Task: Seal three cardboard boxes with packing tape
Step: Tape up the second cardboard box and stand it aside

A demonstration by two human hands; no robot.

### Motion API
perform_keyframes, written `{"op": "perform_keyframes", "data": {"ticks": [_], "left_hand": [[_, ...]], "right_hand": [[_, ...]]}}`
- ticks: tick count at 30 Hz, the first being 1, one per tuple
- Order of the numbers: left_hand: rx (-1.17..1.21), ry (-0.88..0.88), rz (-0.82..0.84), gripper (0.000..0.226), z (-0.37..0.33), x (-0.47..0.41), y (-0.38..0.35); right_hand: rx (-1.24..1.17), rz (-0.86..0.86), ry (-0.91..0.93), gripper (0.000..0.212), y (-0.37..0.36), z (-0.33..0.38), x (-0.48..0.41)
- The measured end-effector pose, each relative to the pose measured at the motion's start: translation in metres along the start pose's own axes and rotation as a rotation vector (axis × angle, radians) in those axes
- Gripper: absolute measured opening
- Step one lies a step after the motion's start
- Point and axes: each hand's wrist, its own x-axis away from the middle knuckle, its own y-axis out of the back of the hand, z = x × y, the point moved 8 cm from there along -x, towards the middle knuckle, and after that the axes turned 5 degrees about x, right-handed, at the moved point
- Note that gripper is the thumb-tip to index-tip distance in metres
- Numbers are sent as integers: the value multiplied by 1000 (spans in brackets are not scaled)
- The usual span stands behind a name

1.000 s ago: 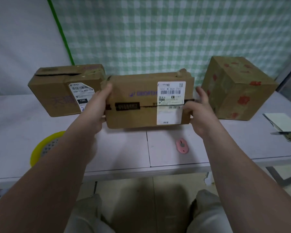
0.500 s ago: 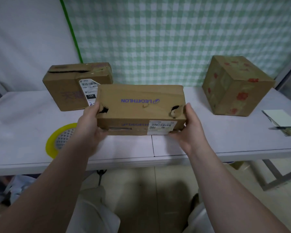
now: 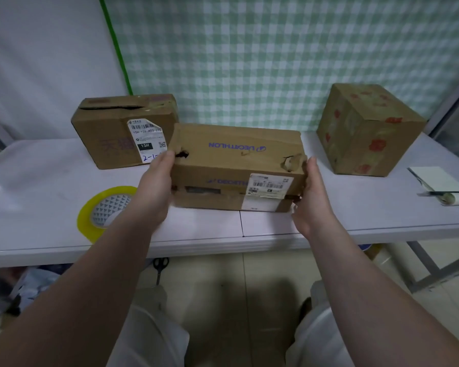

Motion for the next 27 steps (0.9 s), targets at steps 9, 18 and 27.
{"op": "perform_keyframes", "data": {"ticks": [9, 18, 27], "left_hand": [[-339, -273, -47, 64, -22, -2, -16], [-459, -531, 176, 16, -36, 36, -59], [-495, -539, 383, 24, -39, 47, -66]], "right_hand": [[393, -88, -11, 54, 10, -10, 7], [459, -82, 367, 32, -19, 28, 14], [608, 121, 390, 11, -50, 36, 20]]}}
